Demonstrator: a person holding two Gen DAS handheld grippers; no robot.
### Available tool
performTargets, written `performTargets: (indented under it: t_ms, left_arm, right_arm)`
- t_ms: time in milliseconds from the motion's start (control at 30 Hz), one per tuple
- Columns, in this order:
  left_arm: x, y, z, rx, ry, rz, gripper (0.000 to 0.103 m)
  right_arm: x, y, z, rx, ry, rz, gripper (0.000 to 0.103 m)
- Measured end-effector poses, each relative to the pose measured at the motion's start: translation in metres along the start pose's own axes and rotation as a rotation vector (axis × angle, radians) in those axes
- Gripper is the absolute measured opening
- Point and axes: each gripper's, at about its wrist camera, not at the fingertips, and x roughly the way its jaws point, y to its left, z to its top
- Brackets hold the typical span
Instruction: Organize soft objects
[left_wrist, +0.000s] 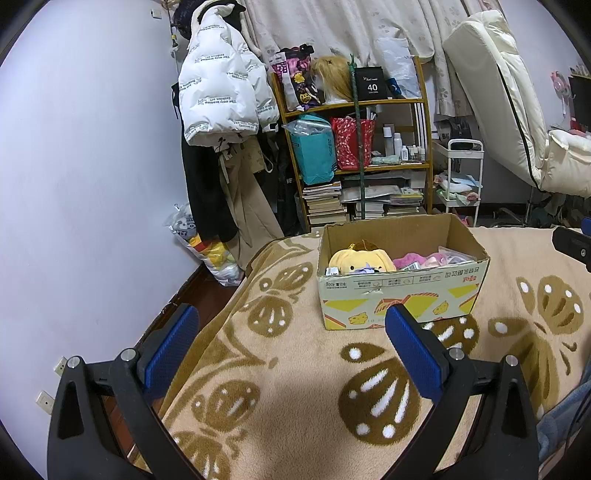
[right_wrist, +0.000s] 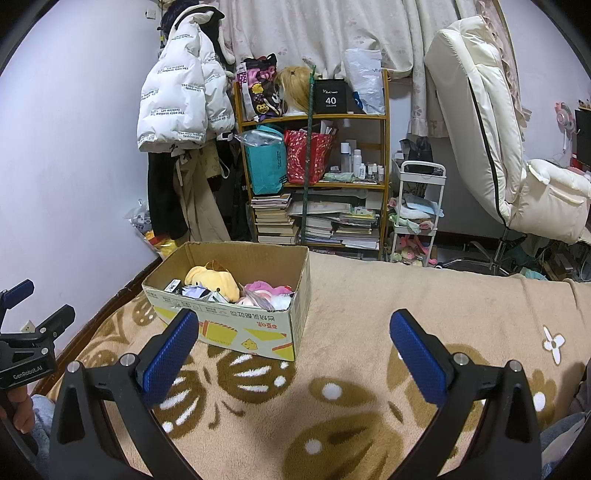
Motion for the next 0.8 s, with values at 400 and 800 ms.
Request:
performTargets:
  t_ms: [400, 800]
  left_arm:
    - [0.0, 0.0054, -0.0007, -0.005, 0.004, 0.01, 0.1]
    - [0.0002, 0.0068, 0.0, -0.006, 0.004, 0.006, 0.1]
  right_arm:
    - [-0.0005, 0.0013, -0.0018, 0.001, 0.005, 0.0, 0.103]
    - [-0.0005, 0.0004, -0.0009, -0.001, 0.007, 0.0, 0.103]
